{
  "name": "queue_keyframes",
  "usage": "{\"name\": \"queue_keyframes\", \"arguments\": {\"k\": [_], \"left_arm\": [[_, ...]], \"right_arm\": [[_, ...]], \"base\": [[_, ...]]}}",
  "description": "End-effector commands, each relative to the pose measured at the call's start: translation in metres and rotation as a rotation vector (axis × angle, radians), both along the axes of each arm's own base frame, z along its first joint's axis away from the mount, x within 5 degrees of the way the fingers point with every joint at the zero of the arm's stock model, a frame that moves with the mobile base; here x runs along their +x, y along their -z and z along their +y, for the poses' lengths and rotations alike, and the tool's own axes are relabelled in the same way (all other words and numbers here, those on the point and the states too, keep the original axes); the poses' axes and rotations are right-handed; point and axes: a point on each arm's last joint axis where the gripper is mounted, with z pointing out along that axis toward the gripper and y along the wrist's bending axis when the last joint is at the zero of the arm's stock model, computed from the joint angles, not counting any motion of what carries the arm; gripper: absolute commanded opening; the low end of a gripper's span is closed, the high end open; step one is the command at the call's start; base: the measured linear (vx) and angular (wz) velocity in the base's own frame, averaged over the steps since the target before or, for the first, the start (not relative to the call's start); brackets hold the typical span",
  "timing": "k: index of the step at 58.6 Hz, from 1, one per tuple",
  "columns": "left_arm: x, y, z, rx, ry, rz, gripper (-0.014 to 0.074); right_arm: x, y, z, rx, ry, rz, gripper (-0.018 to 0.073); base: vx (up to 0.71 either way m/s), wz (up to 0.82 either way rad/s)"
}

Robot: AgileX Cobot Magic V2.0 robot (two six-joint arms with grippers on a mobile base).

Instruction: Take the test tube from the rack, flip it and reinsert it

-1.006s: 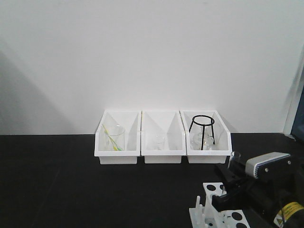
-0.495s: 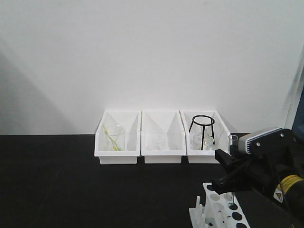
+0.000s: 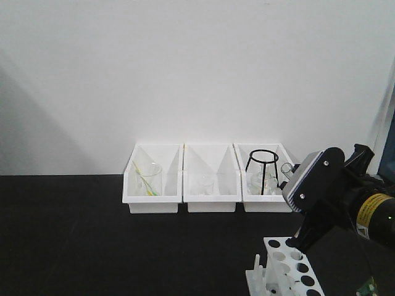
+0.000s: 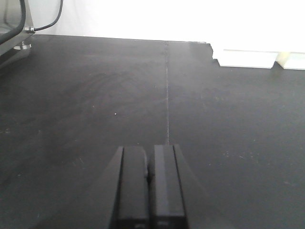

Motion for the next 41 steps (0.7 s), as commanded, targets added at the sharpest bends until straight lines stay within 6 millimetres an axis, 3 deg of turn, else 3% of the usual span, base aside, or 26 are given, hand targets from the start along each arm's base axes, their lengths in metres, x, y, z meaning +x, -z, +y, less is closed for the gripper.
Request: {"name": "queue_keyframes", "arguments": {"k": [1,13,19,31,41], "left_arm": [[0.001,-0.008,-0.001,0.003,0.011,-0.099,-0.0006],[0.001,-0.008,-0.001,0.003,0.011,-0.099,-0.0006],[0.001,-0.008,-0.001,0.003,0.011,-0.099,-0.0006],[0.001,-0.008,-0.001,0.003,0.011,-0.099,-0.0006],[0.001,-0.008,-0.001,0.003,0.011,-0.099,-0.0006]], "right_arm": [[-0.007,-0.027,-0.001,-0.146,-0.045,-0.125,0.0091],[-0.008,-0.023,-0.008,-0.542,-0.084,-0.177,0.0091],[-0.007,-0.022,-0.011,-0.634,-0.084,-0.186,0.0091],[-0.007,-0.022,-0.012,-0.518,-0.039,-0.146,0.0091],[-0.007,-0.022,-0.011,-0.192,0.054,-0.053,0.0091]], "base": [[0.0,0.0],[0.0,0.0],[0.0,0.0],[0.0,0.0],[0.0,0.0]]}}
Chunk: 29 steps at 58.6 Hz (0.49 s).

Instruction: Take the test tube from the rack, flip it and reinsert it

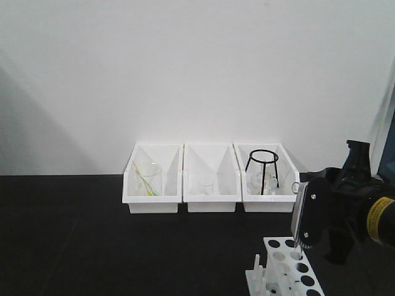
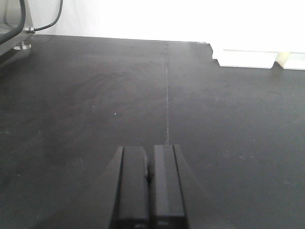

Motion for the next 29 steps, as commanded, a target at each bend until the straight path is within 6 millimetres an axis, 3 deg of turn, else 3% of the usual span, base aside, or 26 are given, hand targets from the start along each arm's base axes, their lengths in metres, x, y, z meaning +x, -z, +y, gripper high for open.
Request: {"name": "queue_keyframes", "arguments": {"k": [1,22,29], "left_arm": [[0.001,-0.008,-0.001,0.003,0.011,-0.099,-0.0006],[0.001,-0.008,-0.001,0.003,0.011,-0.099,-0.0006],[0.001,-0.008,-0.001,0.003,0.011,-0.099,-0.0006]], "right_arm": [[-0.004,-0.023,0.0,0.218,0.06,-0.026,0.0091],[-0.005,-0.028,0.009,0.984,0.177,0.166,0.0091],[-0.005,-0.028,0.01,1.064,0.188,0.193,0.0091]], "base": [[0.0,0.0],[0.0,0.0],[0.0,0.0]]}}
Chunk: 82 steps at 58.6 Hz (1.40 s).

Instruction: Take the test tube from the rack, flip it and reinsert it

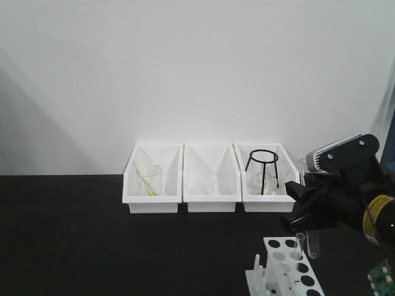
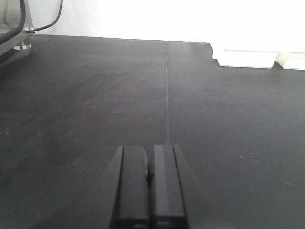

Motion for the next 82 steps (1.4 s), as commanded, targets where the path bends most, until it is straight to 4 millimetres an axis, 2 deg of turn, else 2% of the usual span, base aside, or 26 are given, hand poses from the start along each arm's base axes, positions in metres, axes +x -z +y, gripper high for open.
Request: {"name": "queue_keyframes", "arguments": {"k": [1,14,25,30,39,47,63,82], "left_arm": [[0.001,-0.008,-0.001,0.003,0.011,-0.099,-0.0006],[0.001,-0.008,-0.001,0.003,0.011,-0.099,-0.0006],[0.001,-0.008,-0.001,0.003,0.011,-0.099,-0.0006],[0.001,-0.008,-0.001,0.003,0.011,-0.099,-0.0006],[0.001,-0.008,-0.001,0.003,0.011,-0.099,-0.0006],[0.001,-0.008,-0.001,0.003,0.011,-0.099,-0.0006],[0.001,-0.008,-0.001,0.003,0.011,-0.099,-0.0006],[0.001,-0.008,-0.001,0.003,0.011,-0.099,-0.0006]], "right_arm": [[-0.004,-0.025,0.002,0.094,-0.019,-0.064,0.0091],[-0.005,-0.021,0.0,0.119,-0.032,-0.057,0.0091],[-0.001,-0.025,-0.025,0.358,-0.02,-0.104,0.0091],[-0.003,-0.021,-0.032,0.383,-0.046,-0.136,0.0091],[-0.014,0.007,-0.026,0.268,-0.142,-0.15,0.0091],[-0.02,0.022,-0.027,0.324,-0.112,-0.167,0.0091],[-0.009,0.043,-0.012,0.284,-0.129,-0.169,0.0091],[0.003,0.063,-0.01,0.232,-0.127,-0.152,0.0091]], "base": [[0.0,0.0],[0.0,0.0],[0.0,0.0],[0.0,0.0],[0.0,0.0],[0.0,0.0],[0.0,0.0],[0.0,0.0]]}}
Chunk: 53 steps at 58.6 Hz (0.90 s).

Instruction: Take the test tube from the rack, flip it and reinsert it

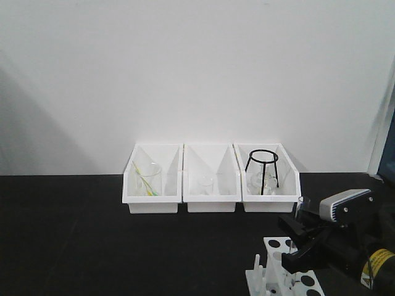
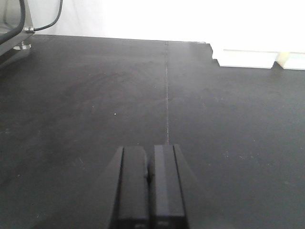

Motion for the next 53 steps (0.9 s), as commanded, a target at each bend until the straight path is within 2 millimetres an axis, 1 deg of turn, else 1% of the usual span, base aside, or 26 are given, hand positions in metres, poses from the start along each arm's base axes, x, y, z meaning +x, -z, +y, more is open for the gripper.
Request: {"name": "queue_keyframes", "arguments": {"k": [1,6,18,23,34,40,44,53], "left_arm": [[0.001,-0.008,-0.001,0.003,0.011,-0.099,-0.0006],[0.001,-0.008,-0.001,0.003,0.011,-0.099,-0.0006],[0.001,-0.008,-0.001,0.003,0.011,-0.099,-0.0006],[0.001,-0.008,-0.001,0.003,0.011,-0.099,-0.0006],[0.001,-0.008,-0.001,0.003,0.011,-0.099,-0.0006],[0.001,-0.008,-0.001,0.003,0.011,-0.099,-0.0006],[0.001,-0.008,-0.001,0.003,0.011,-0.099,-0.0006],[0.001,-0.008,-0.001,0.003,0.011,-0.099,-0.0006]], "right_arm": [[0.004,-0.017,0.003,0.041,-0.026,-0.118,0.0091],[0.007,-0.011,0.005,0.06,-0.044,-0.124,0.0091],[0.008,0.015,0.008,0.105,-0.07,-0.109,0.0091],[0.008,0.019,0.009,0.091,-0.083,-0.114,0.0091],[0.008,0.021,0.009,0.076,-0.09,-0.101,0.0102],[0.008,0.025,0.008,0.059,-0.079,-0.064,0.0131],[0.008,0.027,0.007,0.046,-0.069,-0.039,0.0166],[0.008,0.027,0.008,0.047,-0.072,-0.043,0.0284]], "base": [[0.0,0.0],[0.0,0.0],[0.0,0.0],[0.0,0.0],[0.0,0.0],[0.0,0.0],[0.0,0.0],[0.0,0.0]]}}
